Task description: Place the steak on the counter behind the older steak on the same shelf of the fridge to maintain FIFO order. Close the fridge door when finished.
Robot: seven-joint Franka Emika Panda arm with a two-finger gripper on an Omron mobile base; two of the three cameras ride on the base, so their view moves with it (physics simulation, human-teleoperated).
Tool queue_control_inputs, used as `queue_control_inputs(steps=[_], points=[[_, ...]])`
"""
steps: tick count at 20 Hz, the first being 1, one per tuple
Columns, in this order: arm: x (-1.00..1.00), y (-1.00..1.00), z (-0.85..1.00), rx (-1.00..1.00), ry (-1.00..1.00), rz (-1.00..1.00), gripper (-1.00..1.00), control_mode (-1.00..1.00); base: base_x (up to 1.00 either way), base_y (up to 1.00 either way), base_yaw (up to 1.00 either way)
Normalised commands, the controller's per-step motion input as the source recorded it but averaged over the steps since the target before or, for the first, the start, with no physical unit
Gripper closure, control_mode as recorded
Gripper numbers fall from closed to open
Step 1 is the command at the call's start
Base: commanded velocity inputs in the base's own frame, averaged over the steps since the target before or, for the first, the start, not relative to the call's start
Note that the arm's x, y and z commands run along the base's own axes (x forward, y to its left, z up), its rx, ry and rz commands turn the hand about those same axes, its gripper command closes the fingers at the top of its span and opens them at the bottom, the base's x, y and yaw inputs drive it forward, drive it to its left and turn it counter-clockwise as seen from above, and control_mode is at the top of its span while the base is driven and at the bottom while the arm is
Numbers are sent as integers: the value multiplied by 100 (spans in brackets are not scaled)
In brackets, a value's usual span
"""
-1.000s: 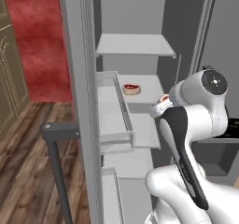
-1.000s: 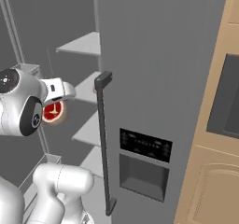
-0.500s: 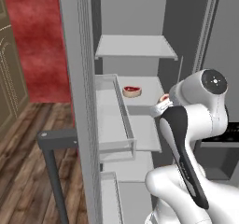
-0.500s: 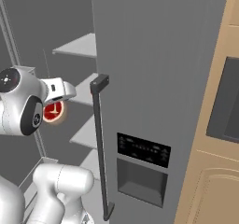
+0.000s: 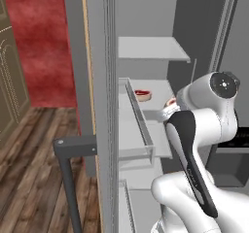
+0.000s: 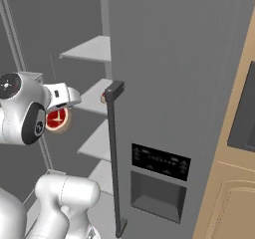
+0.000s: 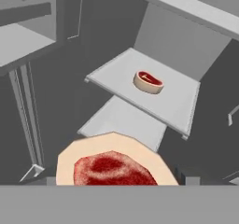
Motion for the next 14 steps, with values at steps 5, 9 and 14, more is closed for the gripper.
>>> queue_control_inputs(steps=[5, 9, 14], points=[[69, -3, 0, 2, -3, 2, 100, -100, 7, 7, 0], [100, -13, -1, 4, -8, 3, 100, -100, 0, 0, 0], [69, -1, -15, 0, -14, 5, 100, -100, 0, 0, 0]])
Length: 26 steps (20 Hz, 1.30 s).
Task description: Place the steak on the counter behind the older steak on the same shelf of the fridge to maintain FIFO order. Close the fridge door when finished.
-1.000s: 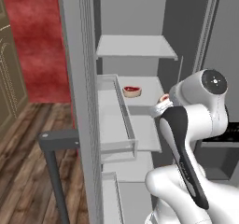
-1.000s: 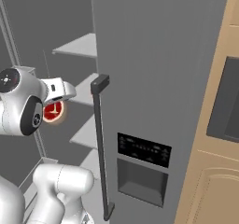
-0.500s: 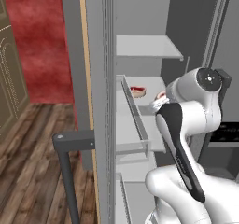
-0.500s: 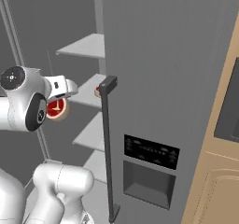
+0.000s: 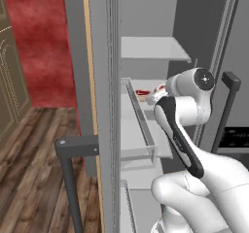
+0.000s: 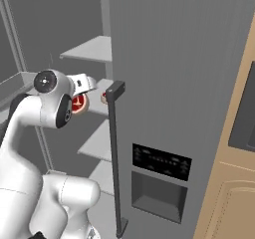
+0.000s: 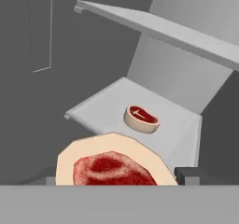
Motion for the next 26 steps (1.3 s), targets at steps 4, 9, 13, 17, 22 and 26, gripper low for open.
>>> queue_control_inputs(steps=[4, 9, 13, 17, 22, 26], points=[[53, 2, -46, -7, 0, 4, 100, -100, 0, 0, 0], [34, -7, -36, -3, -7, 11, 100, -100, 0, 0, 0], [34, -5, -13, -5, -4, 4, 100, -100, 0, 0, 0], [30, 0, 0, -12, 0, 0, 100, -100, 0, 0, 0], [26, 0, 0, -14, 0, 0, 100, -100, 0, 0, 0], [13, 0, -1, -11, 0, 0, 100, -100, 0, 0, 0]])
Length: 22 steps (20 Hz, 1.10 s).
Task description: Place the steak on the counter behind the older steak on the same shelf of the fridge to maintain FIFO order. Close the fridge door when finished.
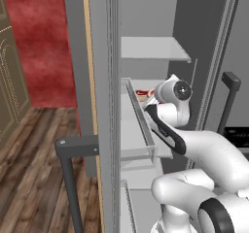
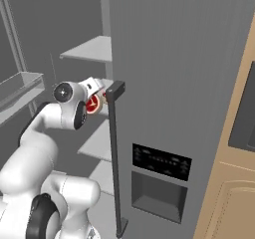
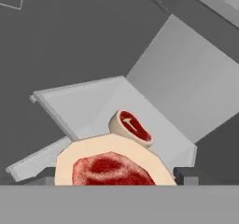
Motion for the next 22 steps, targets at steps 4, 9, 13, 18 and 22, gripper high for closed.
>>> queue_control_inputs(steps=[4, 9, 13, 18, 22], points=[[19, 0, 0, -12, 0, 0, 100, -100, 0, 0, 0], [34, -5, 0, -14, 0, 0, 100, -100, 0, 0, 0], [34, -18, 0, -10, 0, 0, 100, -100, 0, 0, 0], [27, -18, 0, -7, 0, 0, 100, -100, 0, 0, 0], [2, -19, 0, -7, 0, 0, 100, -100, 0, 0, 0]])
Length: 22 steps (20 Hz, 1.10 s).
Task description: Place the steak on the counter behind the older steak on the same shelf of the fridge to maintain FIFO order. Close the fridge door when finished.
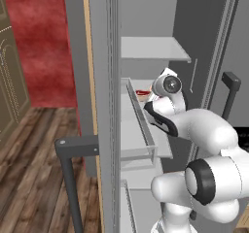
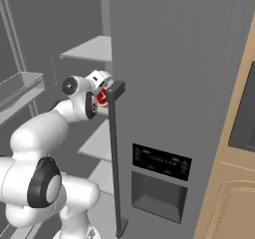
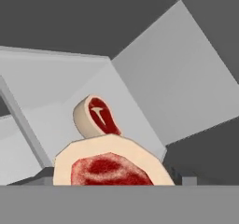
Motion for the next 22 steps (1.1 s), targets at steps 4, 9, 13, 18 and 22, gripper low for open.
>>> queue_control_inputs(steps=[4, 9, 13, 18, 22], points=[[4, -6, 0, -7, 0, 0, 100, -100, 0, 0, 0], [19, 0, 1, -7, 0, 0, 100, -100, 0, 0, 0], [23, 0, 0, -7, 0, 0, 100, -100, 0, 0, 0], [9, 0, 4, -7, 0, 0, 100, -100, 0, 0, 0], [35, 0, 0, -6, 0, 0, 100, -100, 0, 0, 0]])
